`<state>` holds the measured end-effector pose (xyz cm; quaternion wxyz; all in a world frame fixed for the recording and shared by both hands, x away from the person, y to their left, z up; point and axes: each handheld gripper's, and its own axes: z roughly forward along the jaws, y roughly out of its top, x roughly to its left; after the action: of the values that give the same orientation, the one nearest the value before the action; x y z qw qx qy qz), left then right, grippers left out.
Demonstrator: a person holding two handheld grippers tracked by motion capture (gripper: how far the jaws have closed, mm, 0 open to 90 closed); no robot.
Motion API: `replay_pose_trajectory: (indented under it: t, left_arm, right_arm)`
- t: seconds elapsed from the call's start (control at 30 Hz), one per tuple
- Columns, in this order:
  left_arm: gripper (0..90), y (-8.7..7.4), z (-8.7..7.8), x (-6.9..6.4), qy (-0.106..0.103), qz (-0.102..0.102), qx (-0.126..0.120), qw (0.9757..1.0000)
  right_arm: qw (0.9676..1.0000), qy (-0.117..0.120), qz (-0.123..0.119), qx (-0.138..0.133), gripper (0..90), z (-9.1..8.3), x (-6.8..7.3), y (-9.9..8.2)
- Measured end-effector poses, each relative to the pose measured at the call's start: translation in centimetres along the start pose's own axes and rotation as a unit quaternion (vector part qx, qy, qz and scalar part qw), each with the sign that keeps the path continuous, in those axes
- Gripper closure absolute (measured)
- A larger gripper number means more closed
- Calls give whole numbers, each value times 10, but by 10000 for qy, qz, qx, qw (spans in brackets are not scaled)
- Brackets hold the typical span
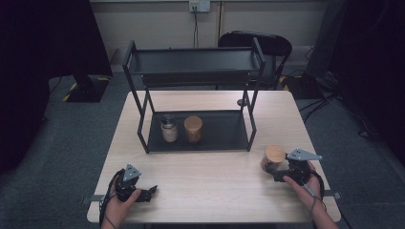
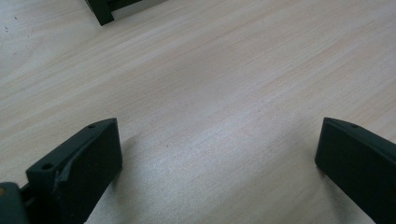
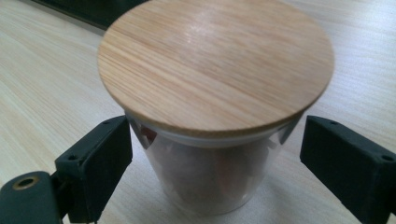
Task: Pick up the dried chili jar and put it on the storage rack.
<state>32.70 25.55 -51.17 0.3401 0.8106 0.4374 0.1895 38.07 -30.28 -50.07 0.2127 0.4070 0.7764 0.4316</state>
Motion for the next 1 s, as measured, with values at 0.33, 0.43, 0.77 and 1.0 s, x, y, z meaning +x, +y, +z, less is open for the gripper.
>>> replay_pose_trajectory:
  t: [0.33, 0.43, 0.77, 1.0]
  left_arm:
    - [1, 0, 0, 0, 0, 0, -1, 10000]
    - [1, 0, 0, 0, 0, 1, -1, 10000]
    - [1, 0, 0, 0, -1, -2, -1, 10000]
    - [1, 0, 0, 0, -1, 0, -1, 10000]
  right_arm:
    - [10000, -25, -81, -50, 253, 14, 3, 13]
    - [9999, -34, -132, -28, 254, 13, 4, 14]
    - [9997, 58, -242, 51, 255, 11, 4, 14]
    - [9991, 160, -365, 119, 255, 17, 12, 24]
